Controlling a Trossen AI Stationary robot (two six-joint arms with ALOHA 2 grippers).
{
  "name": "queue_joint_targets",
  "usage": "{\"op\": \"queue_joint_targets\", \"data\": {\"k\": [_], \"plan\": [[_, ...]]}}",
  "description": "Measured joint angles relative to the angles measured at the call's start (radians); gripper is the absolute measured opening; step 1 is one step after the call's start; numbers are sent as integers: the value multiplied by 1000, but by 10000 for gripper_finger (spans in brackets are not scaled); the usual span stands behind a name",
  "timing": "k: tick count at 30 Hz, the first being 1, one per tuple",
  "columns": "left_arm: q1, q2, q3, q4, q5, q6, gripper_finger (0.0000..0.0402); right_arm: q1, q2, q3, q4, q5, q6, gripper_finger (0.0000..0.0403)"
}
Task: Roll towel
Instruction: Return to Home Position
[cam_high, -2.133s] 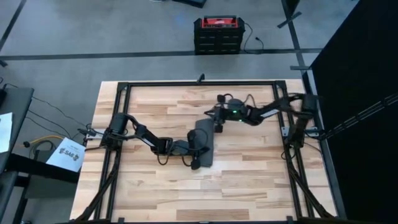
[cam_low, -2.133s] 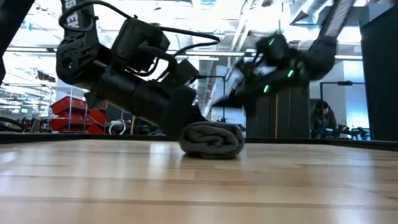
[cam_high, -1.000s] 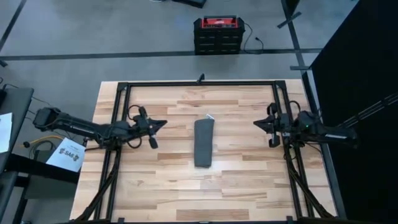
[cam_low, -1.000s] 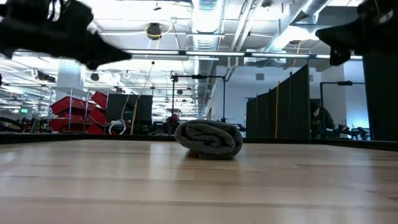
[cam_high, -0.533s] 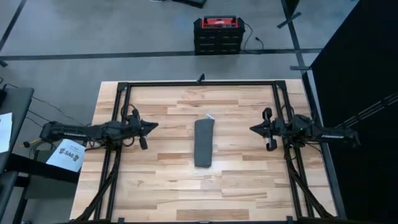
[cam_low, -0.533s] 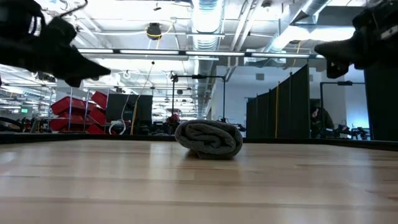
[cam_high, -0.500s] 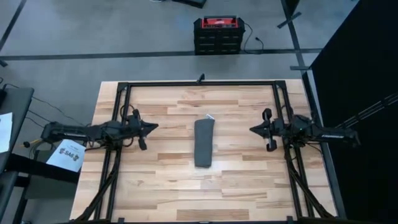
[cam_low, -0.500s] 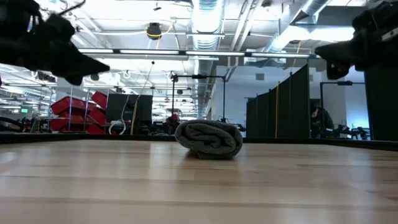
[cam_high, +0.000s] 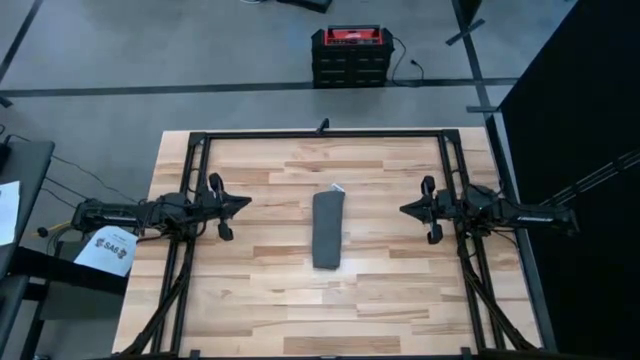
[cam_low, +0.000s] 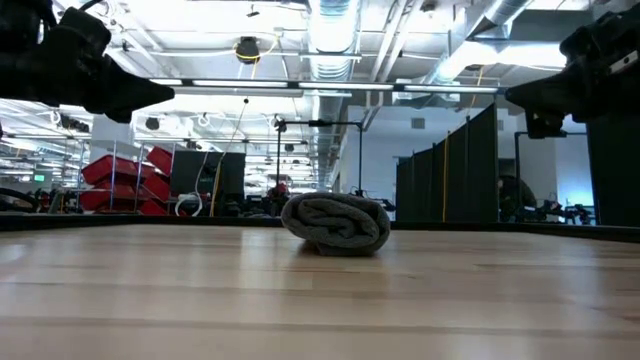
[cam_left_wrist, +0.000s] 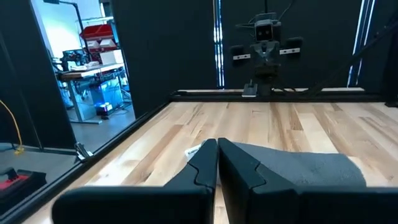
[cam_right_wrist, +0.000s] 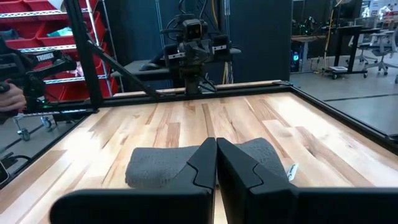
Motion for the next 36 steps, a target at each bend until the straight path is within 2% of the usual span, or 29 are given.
{"op": "queue_joint_targets", "data": {"k": [36], "plan": [[0, 0, -2, 0, -2, 17, 0, 0, 0, 0, -1, 0, -3, 0]]}}
